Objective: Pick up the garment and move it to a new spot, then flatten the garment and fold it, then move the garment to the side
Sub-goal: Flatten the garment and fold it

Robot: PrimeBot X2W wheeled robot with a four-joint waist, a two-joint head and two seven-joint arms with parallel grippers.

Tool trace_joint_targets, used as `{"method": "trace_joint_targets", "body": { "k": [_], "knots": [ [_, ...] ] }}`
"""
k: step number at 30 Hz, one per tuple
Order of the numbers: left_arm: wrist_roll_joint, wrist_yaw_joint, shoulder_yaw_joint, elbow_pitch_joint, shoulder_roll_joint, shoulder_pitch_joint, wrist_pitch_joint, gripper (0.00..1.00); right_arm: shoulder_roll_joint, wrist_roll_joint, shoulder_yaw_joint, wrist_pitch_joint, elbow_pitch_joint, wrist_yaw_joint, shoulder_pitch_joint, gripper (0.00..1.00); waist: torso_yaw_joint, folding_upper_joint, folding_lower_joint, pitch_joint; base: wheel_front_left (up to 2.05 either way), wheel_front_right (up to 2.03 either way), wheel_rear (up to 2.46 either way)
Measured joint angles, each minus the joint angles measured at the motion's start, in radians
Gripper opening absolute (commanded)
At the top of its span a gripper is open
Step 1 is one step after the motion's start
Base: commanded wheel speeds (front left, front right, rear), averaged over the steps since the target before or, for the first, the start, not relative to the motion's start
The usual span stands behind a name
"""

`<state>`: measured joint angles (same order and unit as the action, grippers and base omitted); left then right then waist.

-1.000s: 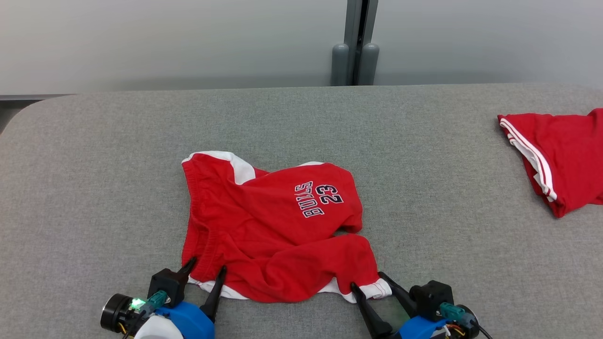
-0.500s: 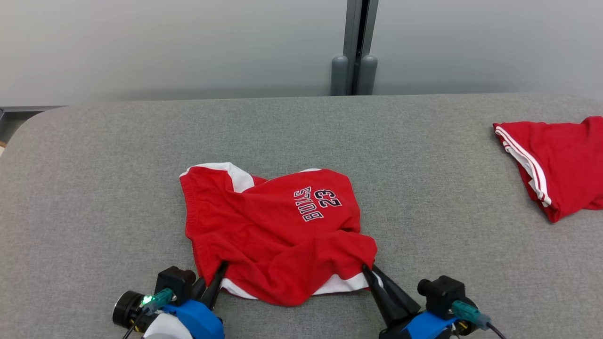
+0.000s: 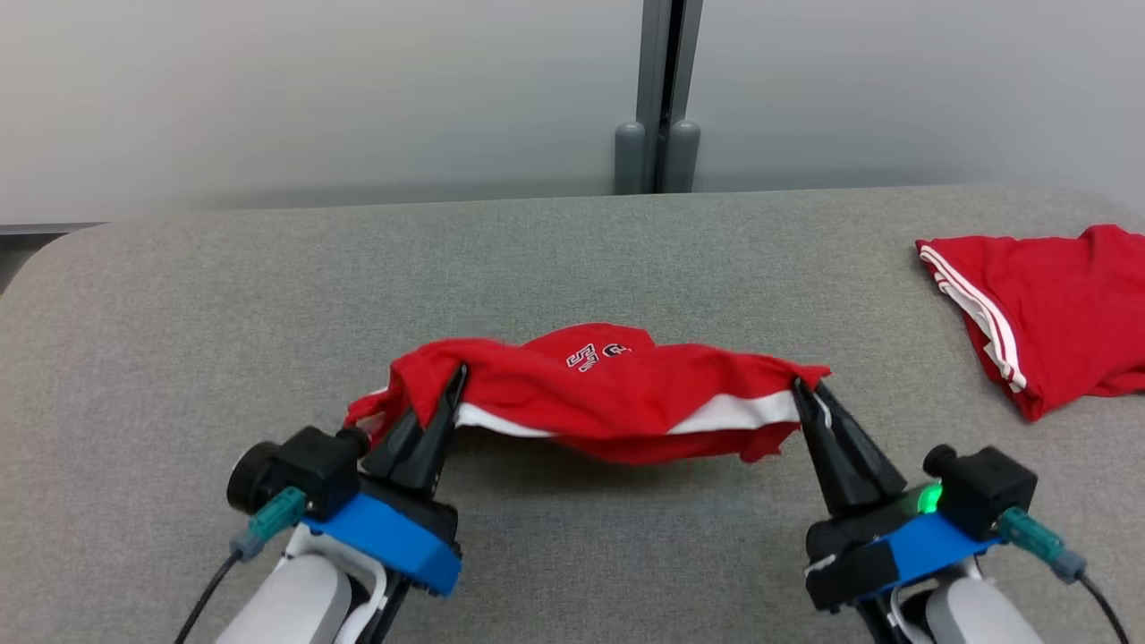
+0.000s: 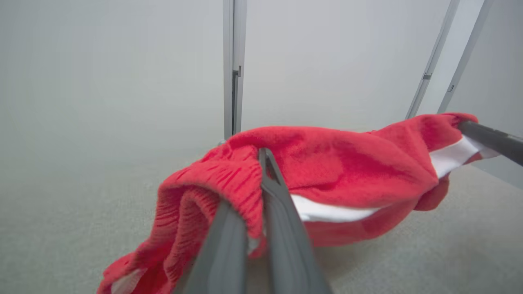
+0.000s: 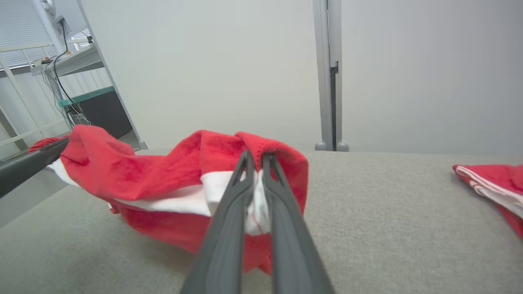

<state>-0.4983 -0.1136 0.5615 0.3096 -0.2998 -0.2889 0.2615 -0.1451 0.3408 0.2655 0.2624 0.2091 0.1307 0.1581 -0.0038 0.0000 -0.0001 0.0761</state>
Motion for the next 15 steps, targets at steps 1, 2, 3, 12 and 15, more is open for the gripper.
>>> {"method": "trace_joint_targets", "body": {
  "k": [1, 2, 3, 12, 15],
  "knots": [
    [-0.008, 0.000, -0.005, -0.022, 0.001, -0.013, -0.004, 0.00, -0.004, 0.007, -0.008, 0.000, -0.009, 0.000, 0.014, 0.00, -0.004, 0.0000, 0.0000, 0.004, 0.00, 0.00, 0.00],
    [-0.015, 0.000, -0.011, -0.042, 0.002, -0.030, -0.008, 0.00, -0.008, 0.014, -0.014, 0.000, -0.016, 0.000, 0.032, 0.00, -0.008, 0.0000, 0.0000, 0.009, 0.00, 0.00, 0.00],
    [-0.024, 0.000, -0.020, -0.060, 0.005, -0.050, -0.016, 0.00, -0.013, 0.020, -0.018, 0.000, -0.021, 0.000, 0.052, 0.00, -0.012, 0.0000, 0.0000, 0.016, 0.00, 0.00, 0.00],
    [-0.056, -0.008, -0.042, -0.100, 0.002, -0.358, -0.125, 0.00, -0.058, 0.092, -0.011, -0.007, 0.053, 0.000, 0.402, 0.00, -0.058, 0.0000, 0.0002, 0.138, 0.00, 0.00, 0.00],
    [-0.074, -0.010, -0.055, -0.057, 0.003, -0.523, -0.157, 0.00, -0.075, 0.121, -0.007, -0.018, 0.126, 0.000, 0.584, 0.00, -0.074, 0.0000, 0.0003, 0.204, 0.00, 0.00, 0.00]
  ]
}}
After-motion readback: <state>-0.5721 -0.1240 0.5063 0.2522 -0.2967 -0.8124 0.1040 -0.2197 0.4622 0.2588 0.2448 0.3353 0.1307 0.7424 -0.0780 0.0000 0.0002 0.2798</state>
